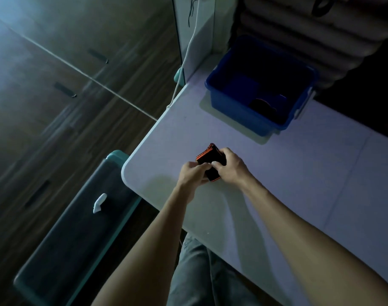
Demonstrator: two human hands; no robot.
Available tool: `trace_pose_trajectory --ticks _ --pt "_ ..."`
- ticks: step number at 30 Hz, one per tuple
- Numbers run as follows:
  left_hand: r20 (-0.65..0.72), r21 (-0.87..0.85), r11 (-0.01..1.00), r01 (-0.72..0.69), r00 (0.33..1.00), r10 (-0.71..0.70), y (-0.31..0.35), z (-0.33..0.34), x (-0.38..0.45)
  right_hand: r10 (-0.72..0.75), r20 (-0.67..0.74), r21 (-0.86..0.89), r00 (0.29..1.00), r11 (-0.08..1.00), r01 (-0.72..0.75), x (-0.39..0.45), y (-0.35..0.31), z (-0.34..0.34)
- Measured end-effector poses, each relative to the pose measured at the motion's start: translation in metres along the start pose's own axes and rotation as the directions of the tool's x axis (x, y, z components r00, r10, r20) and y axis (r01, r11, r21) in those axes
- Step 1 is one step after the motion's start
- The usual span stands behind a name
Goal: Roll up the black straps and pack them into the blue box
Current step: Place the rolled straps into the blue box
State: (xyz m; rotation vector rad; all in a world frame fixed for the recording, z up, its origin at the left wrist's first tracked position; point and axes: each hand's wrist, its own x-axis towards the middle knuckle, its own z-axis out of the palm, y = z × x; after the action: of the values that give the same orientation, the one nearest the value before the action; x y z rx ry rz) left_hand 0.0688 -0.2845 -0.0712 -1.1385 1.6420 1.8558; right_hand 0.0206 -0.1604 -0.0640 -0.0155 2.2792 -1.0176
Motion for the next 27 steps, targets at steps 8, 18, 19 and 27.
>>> trace_pose_trajectory --ticks 8,18,19,27 --pt "0.084 -0.079 0.972 -0.223 0.97 0.229 0.049 0.008 -0.029 -0.149 -0.238 0.198 0.96 0.96 0.198 -0.043 -0.021 -0.052" --pt "0.157 0.213 0.845 -0.49 0.871 0.466 0.179 0.061 -0.002 -0.055 -0.373 0.359 0.926 0.912 0.198 -0.001 -0.07 -0.134" --pt "0.168 0.309 0.814 -0.492 0.87 0.463 0.19 0.067 0.01 -0.018 -0.347 0.393 0.938 0.905 0.163 0.011 -0.07 -0.138" --pt "0.324 0.795 0.447 -0.41 0.91 0.259 0.245 0.096 0.086 0.258 -0.146 0.549 0.955 0.824 -0.139 0.09 -0.06 -0.162"
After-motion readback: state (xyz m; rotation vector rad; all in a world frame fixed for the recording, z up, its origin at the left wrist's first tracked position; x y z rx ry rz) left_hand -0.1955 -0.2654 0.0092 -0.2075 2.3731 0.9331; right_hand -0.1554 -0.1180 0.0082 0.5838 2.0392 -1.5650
